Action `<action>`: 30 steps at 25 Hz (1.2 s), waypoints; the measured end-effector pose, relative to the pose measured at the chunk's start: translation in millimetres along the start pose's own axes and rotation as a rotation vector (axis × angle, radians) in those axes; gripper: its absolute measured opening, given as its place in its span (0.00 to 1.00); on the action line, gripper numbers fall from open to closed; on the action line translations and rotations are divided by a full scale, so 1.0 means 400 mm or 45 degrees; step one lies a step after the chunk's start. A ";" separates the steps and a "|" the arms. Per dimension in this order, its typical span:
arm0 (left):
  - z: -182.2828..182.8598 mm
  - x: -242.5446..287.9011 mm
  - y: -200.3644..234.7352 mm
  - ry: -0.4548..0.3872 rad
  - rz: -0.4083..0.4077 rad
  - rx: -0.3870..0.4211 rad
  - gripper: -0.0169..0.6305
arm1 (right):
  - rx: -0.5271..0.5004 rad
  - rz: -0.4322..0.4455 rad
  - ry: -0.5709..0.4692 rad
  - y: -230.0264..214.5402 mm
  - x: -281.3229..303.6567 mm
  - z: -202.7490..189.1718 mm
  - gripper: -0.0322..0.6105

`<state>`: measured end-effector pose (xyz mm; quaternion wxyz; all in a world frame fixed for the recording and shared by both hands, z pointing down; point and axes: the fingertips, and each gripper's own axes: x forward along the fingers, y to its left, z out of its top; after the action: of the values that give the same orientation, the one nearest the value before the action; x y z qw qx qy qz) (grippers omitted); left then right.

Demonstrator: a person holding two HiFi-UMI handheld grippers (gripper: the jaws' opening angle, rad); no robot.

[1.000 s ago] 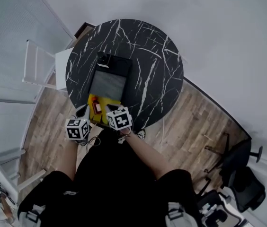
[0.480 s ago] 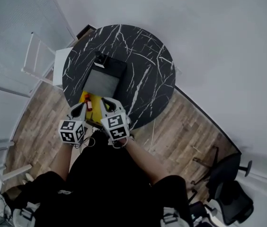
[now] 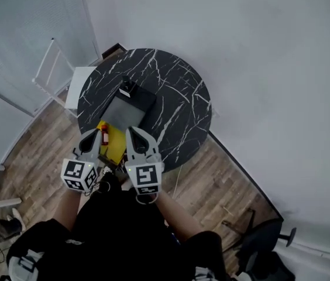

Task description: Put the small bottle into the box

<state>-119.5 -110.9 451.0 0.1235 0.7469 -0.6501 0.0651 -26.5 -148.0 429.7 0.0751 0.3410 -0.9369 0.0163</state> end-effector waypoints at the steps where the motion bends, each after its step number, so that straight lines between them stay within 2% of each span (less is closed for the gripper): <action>1: 0.022 -0.007 -0.006 -0.033 0.004 0.008 0.02 | -0.010 0.001 -0.019 -0.001 -0.007 0.016 0.04; 6: 0.095 -0.032 -0.042 -0.140 0.012 0.031 0.02 | -0.026 0.003 -0.104 -0.005 -0.039 0.083 0.04; 13: 0.134 -0.051 -0.083 -0.210 0.021 0.077 0.02 | 0.022 -0.041 -0.226 -0.027 -0.096 0.144 0.04; 18: 0.159 -0.064 -0.118 -0.255 -0.005 0.078 0.02 | -0.011 -0.058 -0.206 -0.041 -0.121 0.139 0.04; 30: 0.156 -0.054 -0.083 -0.238 0.010 0.113 0.02 | -0.058 -0.064 -0.168 -0.036 -0.102 0.129 0.04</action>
<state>-93.7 -102.8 382.3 0.0287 0.7520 -0.6581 0.0243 7.1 -137.3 372.1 0.0213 0.3629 -0.9311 -0.0295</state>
